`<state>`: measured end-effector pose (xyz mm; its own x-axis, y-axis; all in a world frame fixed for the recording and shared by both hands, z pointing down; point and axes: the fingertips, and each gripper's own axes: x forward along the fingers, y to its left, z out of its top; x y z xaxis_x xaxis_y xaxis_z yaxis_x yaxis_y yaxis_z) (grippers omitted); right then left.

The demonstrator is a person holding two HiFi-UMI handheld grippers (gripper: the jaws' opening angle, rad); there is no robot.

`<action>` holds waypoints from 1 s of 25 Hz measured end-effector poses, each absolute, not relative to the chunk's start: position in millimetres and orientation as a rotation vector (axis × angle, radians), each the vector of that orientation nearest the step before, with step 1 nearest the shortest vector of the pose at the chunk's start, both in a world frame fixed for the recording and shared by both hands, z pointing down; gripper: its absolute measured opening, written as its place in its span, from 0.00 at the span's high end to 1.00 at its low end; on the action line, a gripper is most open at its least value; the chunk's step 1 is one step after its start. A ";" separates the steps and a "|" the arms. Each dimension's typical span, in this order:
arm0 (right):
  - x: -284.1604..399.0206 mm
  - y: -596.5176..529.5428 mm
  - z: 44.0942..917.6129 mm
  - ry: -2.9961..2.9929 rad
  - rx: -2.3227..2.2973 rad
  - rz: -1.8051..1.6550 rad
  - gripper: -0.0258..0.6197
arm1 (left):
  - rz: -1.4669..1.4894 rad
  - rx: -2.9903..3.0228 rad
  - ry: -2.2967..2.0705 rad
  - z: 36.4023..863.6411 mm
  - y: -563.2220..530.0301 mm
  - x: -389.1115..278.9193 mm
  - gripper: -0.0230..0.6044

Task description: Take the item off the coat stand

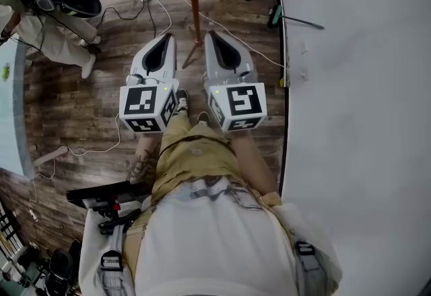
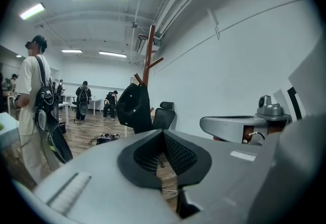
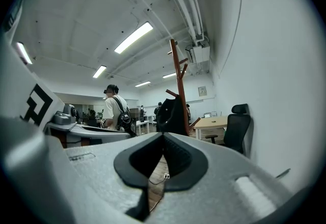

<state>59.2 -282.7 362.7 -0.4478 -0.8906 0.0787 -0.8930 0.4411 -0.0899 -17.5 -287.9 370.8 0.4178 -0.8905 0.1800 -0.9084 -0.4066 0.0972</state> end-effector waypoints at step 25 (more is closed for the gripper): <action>19.6 -433.9 343.7 -2.524 1.800 0.066 0.96 | 0.033 2.601 -1.472 339.2 -440.2 -57.8 0.96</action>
